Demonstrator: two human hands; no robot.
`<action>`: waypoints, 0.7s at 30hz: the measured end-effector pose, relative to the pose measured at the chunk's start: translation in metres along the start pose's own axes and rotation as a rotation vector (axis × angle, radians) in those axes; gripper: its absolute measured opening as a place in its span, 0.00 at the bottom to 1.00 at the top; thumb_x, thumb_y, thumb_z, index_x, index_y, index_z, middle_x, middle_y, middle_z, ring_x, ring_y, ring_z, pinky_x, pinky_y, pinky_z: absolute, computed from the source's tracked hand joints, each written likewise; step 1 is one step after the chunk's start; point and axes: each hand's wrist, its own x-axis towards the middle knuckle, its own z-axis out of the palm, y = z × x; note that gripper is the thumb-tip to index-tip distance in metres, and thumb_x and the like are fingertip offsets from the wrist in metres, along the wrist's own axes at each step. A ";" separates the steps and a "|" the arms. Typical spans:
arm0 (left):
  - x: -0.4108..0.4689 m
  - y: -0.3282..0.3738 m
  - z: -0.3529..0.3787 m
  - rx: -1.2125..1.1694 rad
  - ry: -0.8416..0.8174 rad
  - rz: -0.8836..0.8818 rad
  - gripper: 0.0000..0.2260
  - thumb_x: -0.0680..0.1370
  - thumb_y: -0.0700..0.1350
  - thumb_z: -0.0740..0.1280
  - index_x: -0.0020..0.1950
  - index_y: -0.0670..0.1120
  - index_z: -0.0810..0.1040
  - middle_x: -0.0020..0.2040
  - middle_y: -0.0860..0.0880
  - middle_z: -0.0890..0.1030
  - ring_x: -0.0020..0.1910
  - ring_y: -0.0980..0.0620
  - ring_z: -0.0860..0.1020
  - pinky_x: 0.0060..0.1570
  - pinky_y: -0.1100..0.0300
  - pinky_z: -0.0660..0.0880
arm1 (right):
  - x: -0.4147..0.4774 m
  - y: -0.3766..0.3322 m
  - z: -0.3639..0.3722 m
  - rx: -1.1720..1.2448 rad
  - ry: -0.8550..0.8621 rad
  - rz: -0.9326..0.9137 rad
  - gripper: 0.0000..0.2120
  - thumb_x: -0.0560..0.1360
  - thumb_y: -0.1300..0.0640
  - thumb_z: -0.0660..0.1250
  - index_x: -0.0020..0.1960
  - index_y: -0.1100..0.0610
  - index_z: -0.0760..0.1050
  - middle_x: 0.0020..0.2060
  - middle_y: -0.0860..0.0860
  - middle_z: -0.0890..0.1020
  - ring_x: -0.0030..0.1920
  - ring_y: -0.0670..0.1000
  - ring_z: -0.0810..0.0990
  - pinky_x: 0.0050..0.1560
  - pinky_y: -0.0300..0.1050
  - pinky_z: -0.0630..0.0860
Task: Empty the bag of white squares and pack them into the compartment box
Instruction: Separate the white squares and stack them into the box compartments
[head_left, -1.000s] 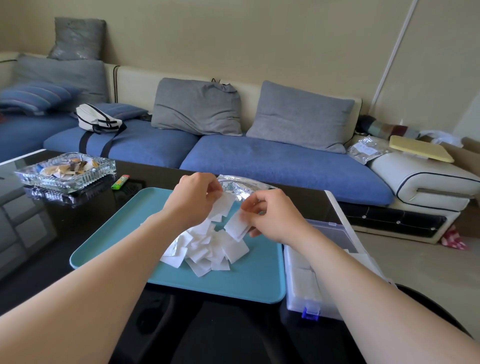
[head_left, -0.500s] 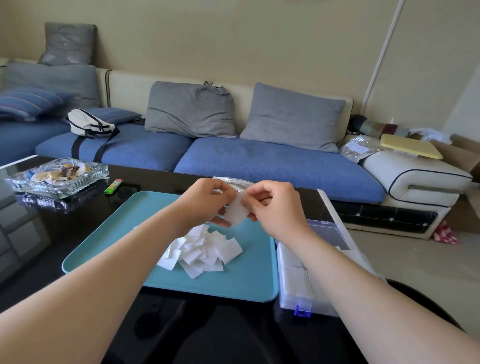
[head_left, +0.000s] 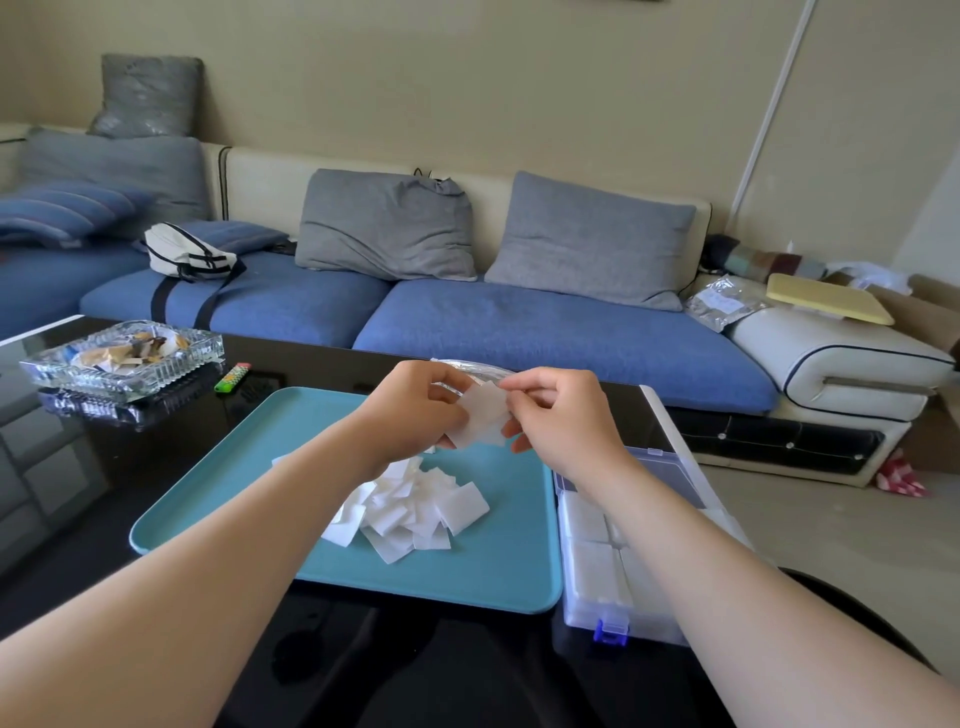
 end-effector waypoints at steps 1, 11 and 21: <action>0.001 0.000 0.000 -0.006 0.020 -0.006 0.13 0.75 0.30 0.67 0.55 0.43 0.83 0.46 0.42 0.87 0.37 0.48 0.84 0.40 0.54 0.84 | 0.001 0.001 0.000 0.001 0.018 -0.010 0.11 0.81 0.65 0.66 0.53 0.55 0.86 0.37 0.51 0.88 0.34 0.51 0.87 0.38 0.47 0.85; 0.004 -0.003 0.001 -0.195 -0.032 -0.133 0.14 0.79 0.29 0.62 0.61 0.39 0.80 0.55 0.36 0.85 0.48 0.41 0.88 0.51 0.46 0.85 | 0.002 -0.019 0.010 0.294 0.161 0.193 0.05 0.76 0.59 0.72 0.43 0.54 0.86 0.32 0.49 0.86 0.32 0.48 0.81 0.36 0.43 0.80; -0.006 0.017 0.009 -0.554 -0.229 -0.210 0.12 0.84 0.40 0.59 0.59 0.39 0.81 0.49 0.42 0.86 0.41 0.48 0.84 0.48 0.53 0.80 | -0.004 -0.008 0.014 -0.105 0.122 -0.143 0.03 0.78 0.54 0.75 0.49 0.49 0.88 0.40 0.42 0.86 0.40 0.44 0.83 0.41 0.35 0.77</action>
